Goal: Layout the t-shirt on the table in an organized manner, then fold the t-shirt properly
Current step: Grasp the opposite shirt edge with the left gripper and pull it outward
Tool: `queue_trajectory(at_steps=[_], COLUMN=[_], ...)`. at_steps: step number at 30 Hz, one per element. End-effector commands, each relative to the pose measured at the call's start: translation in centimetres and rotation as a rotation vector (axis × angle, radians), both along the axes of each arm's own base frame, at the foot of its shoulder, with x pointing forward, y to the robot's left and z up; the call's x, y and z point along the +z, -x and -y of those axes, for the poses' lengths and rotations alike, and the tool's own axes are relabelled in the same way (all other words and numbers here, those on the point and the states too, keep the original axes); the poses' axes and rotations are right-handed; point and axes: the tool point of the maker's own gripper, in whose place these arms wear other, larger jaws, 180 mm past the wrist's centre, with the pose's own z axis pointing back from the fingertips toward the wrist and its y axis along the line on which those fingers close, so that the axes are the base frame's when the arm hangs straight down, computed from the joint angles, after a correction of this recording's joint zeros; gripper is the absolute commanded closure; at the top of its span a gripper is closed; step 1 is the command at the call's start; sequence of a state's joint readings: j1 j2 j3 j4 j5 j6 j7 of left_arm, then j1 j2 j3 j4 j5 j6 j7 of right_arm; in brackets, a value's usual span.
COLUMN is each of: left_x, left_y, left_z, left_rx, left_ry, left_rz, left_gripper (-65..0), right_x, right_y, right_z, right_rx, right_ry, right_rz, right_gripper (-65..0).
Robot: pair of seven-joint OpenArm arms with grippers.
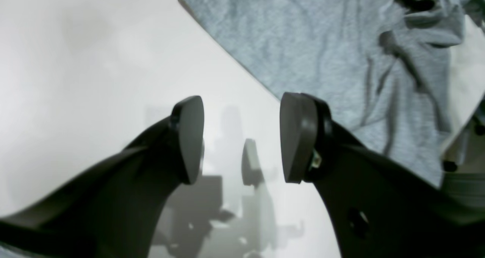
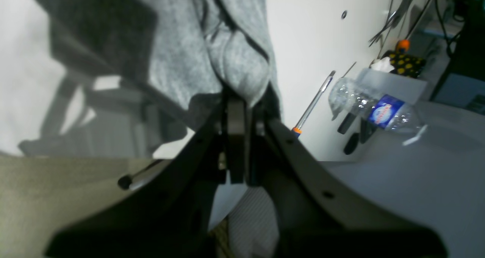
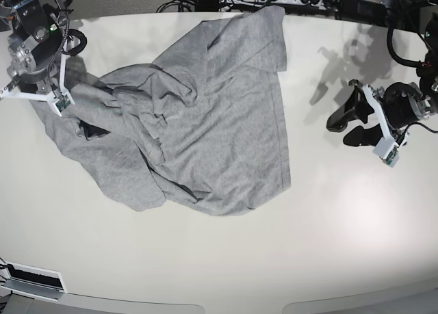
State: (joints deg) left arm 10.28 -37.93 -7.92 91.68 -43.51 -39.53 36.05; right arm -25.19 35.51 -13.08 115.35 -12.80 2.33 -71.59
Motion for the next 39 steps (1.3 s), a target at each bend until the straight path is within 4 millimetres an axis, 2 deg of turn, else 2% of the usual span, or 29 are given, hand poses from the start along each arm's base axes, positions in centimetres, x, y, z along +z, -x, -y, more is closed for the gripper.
queue_trajectory(at_steps=[1,3,5,7,9,10,12,15,16,19,21,24,29,33,36,39], left_x=[1.7,2.2,2.5,2.0,0.7,-0.1,-1.7,-3.4,-3.9,-4.6,-4.4,-4.3,-4.9,-6.2,-6.7,-8.7], left_y=[-0.8,-0.8,-0.7,-0.2,0.9,1.5,3.0,4.9,4.7,2.1,1.1,1.7,3.3,3.0,3.4,3.6], left_z=[0.3,1.1,2.2,3.8,5.8,6.9,8.9,10.6,10.5,9.3,8.9,9.4,11.5,11.0,11.5,11.2], left_rx=[-0.003,-0.003,-0.015,-0.049,-0.11,-0.151,-0.238,-0.341,-0.314,-0.129,-0.016,0.079,0.177,0.335,0.39,0.457], left_ry=[0.047,0.1,0.135,0.155,0.148,0.128,0.087,0.031,0.01,-0.041,-0.005,0.107,0.227,0.217,0.242,0.196], left_rz=[0.044,0.041,0.042,0.022,-0.011,-0.027,-0.056,-0.089,-0.092,-0.084,-0.092,-0.133,-0.188,-0.197,-0.21,-0.24], left_gripper=[-32.9,-32.9,-29.1,-23.5,-22.6,-23.2,-29.8,-37.3,-37.5,-37.5,-37.5,-37.5,-37.5,-37.5,-37.5,-37.5], right_x=[0.8,0.7,0.7,0.7,0.8,0.8,0.8,0.8,0.8,0.8,0.7,0.7,0.7,0.6,0.6,0.6], right_y=[-0.3,-0.1,-0.2,-0.2,-0.3,-0.3,-0.4,-0.4,-0.4,-0.4,-0.5,-0.4,-0.5,-0.7,-0.7,-0.8], right_z=[0.5,0.5,0.5,0.5,0.4,0.4,0.3,0.3,0.3,0.3,0.2,0.2,0.1,-0.1,-0.1,-0.1], right_rx=[-0.002,-0.002,-0.001,0.0,0.004,0.005,0.009,0.009,0.009,0.01,0.014,0.013,0.018,0.038,0.037,0.04], right_ry=[0.025,0.025,0.024,0.024,0.02,0.02,0.017,0.018,0.017,0.017,0.013,0.007,0.007,0.002,0.002,0.001], right_rz=[0.021,0.017,0.018,0.019,0.023,0.024,0.028,0.028,0.028,0.028,0.031,0.029,0.031,0.03,0.031,0.033], right_gripper=[0.0,0.0,0.0,0.0,0.0,0.0,0.0,0.0,0.0,0.0,0.0,0.0,0.0,0.0,0.0,0.0])
